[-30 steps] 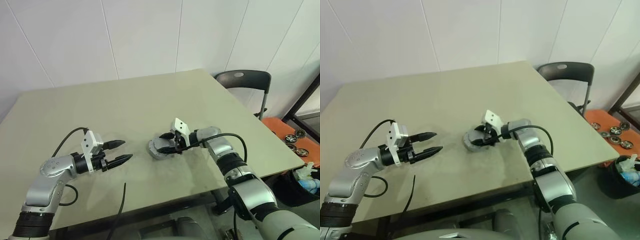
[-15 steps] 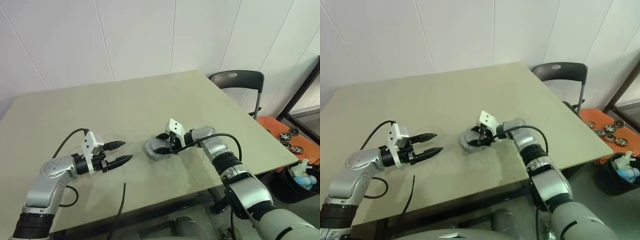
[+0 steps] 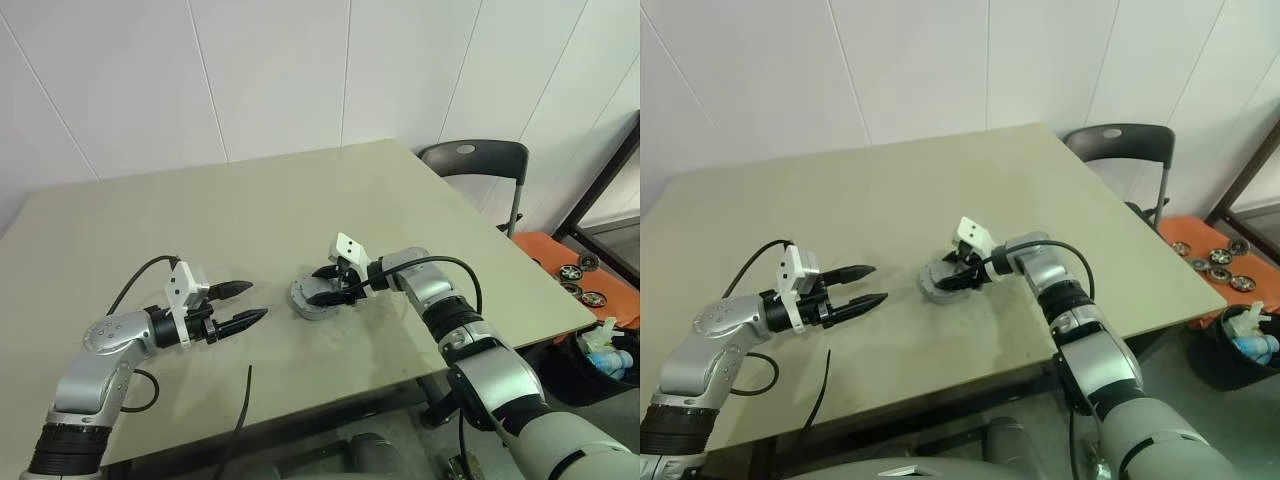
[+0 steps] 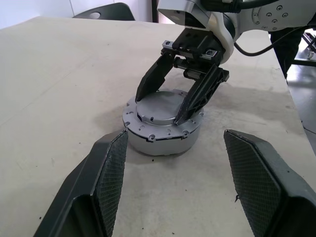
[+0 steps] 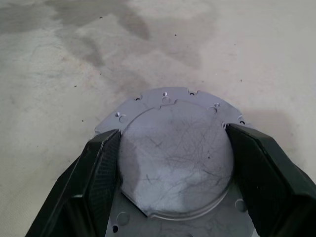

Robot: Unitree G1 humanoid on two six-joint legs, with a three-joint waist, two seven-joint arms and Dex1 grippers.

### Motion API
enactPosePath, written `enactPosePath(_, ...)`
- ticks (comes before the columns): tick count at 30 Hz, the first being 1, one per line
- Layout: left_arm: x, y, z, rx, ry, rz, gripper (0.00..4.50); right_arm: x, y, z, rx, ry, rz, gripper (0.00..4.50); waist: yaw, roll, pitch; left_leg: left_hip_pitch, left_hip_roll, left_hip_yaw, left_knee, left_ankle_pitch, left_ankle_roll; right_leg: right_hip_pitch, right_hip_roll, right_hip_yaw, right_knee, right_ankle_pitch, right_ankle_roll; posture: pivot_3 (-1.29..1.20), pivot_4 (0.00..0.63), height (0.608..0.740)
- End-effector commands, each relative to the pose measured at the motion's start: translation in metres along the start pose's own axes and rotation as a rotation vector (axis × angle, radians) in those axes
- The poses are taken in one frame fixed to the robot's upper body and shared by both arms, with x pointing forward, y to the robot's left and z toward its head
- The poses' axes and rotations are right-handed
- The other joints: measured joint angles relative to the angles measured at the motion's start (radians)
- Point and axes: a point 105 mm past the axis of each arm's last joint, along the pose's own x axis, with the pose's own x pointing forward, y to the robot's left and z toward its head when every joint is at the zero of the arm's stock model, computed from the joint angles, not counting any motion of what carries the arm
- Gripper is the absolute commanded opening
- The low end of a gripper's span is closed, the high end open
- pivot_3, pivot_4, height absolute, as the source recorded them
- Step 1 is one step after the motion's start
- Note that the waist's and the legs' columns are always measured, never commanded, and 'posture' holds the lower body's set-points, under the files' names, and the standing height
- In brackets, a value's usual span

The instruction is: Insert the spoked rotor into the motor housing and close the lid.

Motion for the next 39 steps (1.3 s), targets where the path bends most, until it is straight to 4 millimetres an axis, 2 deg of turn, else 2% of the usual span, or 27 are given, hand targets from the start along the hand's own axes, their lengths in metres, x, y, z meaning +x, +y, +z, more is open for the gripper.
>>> enactPosePath(1, 0.001, -0.001, 0.011, 0.036, -0.032, -0.005, 3.32, 0.019, 0.018, -0.032, 0.109, 0.092, 0.065, 3.05, -0.002, 0.0, 0.0, 0.0, 0.0, 0.0, 0.0, 0.0, 0.0, 0.0, 0.0, 0.0, 0.0, 0.0, 0.0, 0.0, 0.0, 0.74)
enactPosePath(4, 0.0, -0.001, 0.011, 0.037, -0.032, -0.003, 3.32, 0.019, 0.02, -0.024, 0.075, 0.049, 0.083, 3.05, -0.006, 0.0, 0.0, 0.0, 0.0, 0.0, 0.0, 0.0, 0.0, 0.0, 0.0, 0.0, 0.0, 0.0, 0.0, 0.0, 0.0, 0.74)
enactPosePath(7, 0.0, 0.0, 0.011, 0.04, -0.032, -0.002, 3.32, 0.019, 0.023, -0.006, 0.057, -0.053, 0.114, 3.05, -0.007, 0.0, 0.0, 0.0, 0.0, 0.0, 0.0, 0.0, 0.0, 0.0, 0.001, 0.0, 0.0, 0.0, 0.0, 0.0, 0.0, 0.74)
enactPosePath(11, 0.001, 0.0, 0.012, 0.042, -0.035, -0.004, 3.32, 0.019, 0.024, -0.004, 0.008, -0.063, 0.109, 3.05, -0.01, 0.001, 0.001, -0.001, 0.0, 0.0, -0.001, 0.0, 0.0, -0.005, 0.0, 0.0, 0.0, 0.0, 0.0, 0.0, 0.0, 0.74)
enactPosePath(22, 0.002, 0.0, 0.012, 0.042, -0.038, -0.004, 3.32, 0.022, 0.019, -0.022, -0.088, 0.019, 0.05, 3.05, -0.021, 0.002, 0.002, -0.001, 0.0, 0.0, -0.001, -0.001, 0.001, -0.004, 0.0, 0.0, -0.001, 0.0, 0.001, 0.0, 0.0, 0.74)
enactPosePath(32, 0.002, -0.002, 0.011, 0.038, -0.038, 0.0, 3.32, 0.025, 0.015, -0.017, 0.003, 0.006, 0.028, 3.05, -0.025, 0.002, 0.002, 0.0, 0.0, 0.0, -0.001, -0.001, 0.001, -0.001, 0.0, 0.0, 0.0, 0.0, 0.001, 0.0, 0.0, 0.74)
enactPosePath(39, 0.002, -0.002, 0.011, 0.035, -0.04, 0.002, 3.32, 0.013, 0.012, -0.045, -0.07, 0.14, 0.026, 3.05, -0.025, 0.002, 0.002, 0.0, 0.0, 0.0, 0.0, -0.001, 0.001, 0.0, 0.0, 0.0, 0.001, 0.0, 0.0, 0.0, 0.0, 0.74)
